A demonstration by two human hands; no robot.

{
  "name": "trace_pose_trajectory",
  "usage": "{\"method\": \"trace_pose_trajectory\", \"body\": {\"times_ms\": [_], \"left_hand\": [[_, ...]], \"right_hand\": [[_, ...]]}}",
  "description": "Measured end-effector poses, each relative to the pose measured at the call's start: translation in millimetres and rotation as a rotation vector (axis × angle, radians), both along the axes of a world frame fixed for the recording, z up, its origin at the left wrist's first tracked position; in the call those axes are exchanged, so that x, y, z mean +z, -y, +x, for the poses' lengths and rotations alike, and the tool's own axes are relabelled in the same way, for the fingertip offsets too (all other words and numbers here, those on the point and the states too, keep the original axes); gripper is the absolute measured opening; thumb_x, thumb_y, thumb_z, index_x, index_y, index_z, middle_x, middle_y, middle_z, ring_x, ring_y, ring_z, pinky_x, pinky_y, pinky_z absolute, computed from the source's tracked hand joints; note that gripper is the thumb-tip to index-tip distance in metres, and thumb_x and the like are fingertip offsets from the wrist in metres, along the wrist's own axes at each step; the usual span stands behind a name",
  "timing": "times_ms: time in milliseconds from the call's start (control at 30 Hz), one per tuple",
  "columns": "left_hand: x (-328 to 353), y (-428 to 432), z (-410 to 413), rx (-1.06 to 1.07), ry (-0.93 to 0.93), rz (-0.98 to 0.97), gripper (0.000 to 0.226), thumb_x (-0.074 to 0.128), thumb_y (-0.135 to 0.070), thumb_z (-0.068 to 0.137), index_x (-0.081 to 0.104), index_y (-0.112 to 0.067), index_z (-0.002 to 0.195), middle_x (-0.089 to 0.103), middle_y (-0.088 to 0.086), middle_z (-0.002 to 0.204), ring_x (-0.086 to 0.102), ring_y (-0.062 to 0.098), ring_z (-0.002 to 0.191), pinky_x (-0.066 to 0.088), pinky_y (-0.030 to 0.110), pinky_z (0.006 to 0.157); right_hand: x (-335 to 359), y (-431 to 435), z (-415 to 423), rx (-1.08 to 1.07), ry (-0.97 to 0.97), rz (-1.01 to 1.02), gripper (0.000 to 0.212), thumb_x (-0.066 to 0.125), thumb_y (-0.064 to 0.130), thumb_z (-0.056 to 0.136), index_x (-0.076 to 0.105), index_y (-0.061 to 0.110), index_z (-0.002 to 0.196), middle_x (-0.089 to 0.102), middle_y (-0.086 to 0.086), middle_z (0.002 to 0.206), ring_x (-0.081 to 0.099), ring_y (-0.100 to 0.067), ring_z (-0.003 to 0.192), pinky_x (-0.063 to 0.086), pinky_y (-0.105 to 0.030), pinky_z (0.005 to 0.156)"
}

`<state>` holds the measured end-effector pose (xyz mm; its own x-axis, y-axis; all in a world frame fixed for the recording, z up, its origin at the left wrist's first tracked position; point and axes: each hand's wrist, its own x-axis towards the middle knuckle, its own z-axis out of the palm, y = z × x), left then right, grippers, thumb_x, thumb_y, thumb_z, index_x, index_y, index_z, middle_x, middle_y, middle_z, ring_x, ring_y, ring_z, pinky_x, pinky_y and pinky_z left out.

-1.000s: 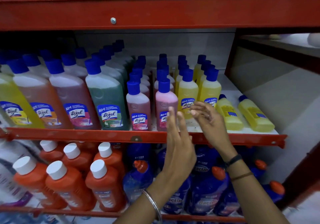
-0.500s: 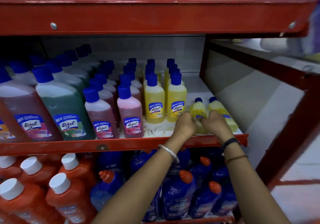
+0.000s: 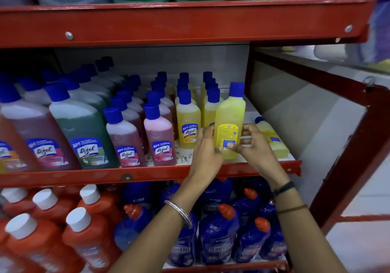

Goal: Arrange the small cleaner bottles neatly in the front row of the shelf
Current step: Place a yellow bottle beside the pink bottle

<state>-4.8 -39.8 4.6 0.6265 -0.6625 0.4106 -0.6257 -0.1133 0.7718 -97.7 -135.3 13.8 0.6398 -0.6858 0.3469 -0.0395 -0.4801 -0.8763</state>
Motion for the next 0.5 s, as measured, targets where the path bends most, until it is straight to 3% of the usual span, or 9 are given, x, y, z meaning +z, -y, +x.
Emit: {"method": "trace_pose_trajectory", "body": {"times_ms": [133, 233, 333, 400, 500], "left_hand": [[-5, -26, 5, 0.106, 0.064, -0.002, 0.055, 0.049, 0.011, 0.078, 0.041, -0.007, 0.13, 0.041, 0.014, 0.13, 0.051, 0.029, 0.112, 0.041, 0.031, 0.091], [-14, -38, 13, 0.141, 0.07, -0.001, 0.056, 0.046, 0.014, 0.077, 0.04, -0.004, 0.13, 0.041, 0.015, 0.125, 0.049, 0.029, 0.113, 0.037, 0.025, 0.094], [-22, -48, 16, 0.154, 0.073, -0.002, 0.05, 0.047, 0.007, 0.084, 0.039, -0.004, 0.132, 0.041, 0.014, 0.125, 0.049, 0.026, 0.113, 0.037, 0.022, 0.096], [-26, -53, 14, 0.146, 0.085, -0.041, 0.046, 0.048, 0.001, 0.087, 0.039, -0.005, 0.132, 0.041, 0.011, 0.126, 0.048, 0.021, 0.113, 0.035, 0.018, 0.095], [-31, -57, 8, 0.112, 0.102, -0.105, 0.04, 0.045, -0.002, 0.09, 0.042, -0.008, 0.129, 0.042, 0.008, 0.125, 0.049, 0.018, 0.114, 0.041, 0.028, 0.102]], "right_hand": [[-8, -17, 22, 0.043, 0.013, -0.06, 0.044, 0.076, 0.013, 0.071, 0.053, 0.012, 0.108, 0.062, 0.004, 0.102, 0.061, -0.015, 0.089, 0.047, -0.011, 0.064], [-17, -28, 35, 0.091, 0.019, -0.037, 0.048, 0.076, 0.008, 0.07, 0.045, 0.015, 0.107, 0.057, 0.013, 0.098, 0.058, -0.005, 0.086, 0.045, -0.005, 0.062], [-26, -32, 43, 0.095, 0.046, 0.007, 0.048, 0.075, 0.004, 0.071, 0.04, 0.015, 0.102, 0.058, 0.011, 0.098, 0.061, -0.004, 0.085, 0.049, -0.008, 0.063], [-28, -30, 45, 0.103, 0.054, 0.011, 0.039, 0.07, 0.006, 0.076, 0.044, 0.014, 0.104, 0.062, 0.004, 0.101, 0.064, -0.008, 0.088, 0.054, -0.016, 0.072], [-29, -29, 45, 0.125, -0.008, -0.059, 0.034, 0.059, 0.027, 0.087, 0.053, 0.013, 0.118, 0.061, -0.003, 0.115, 0.063, -0.011, 0.099, 0.053, -0.02, 0.08]]}}
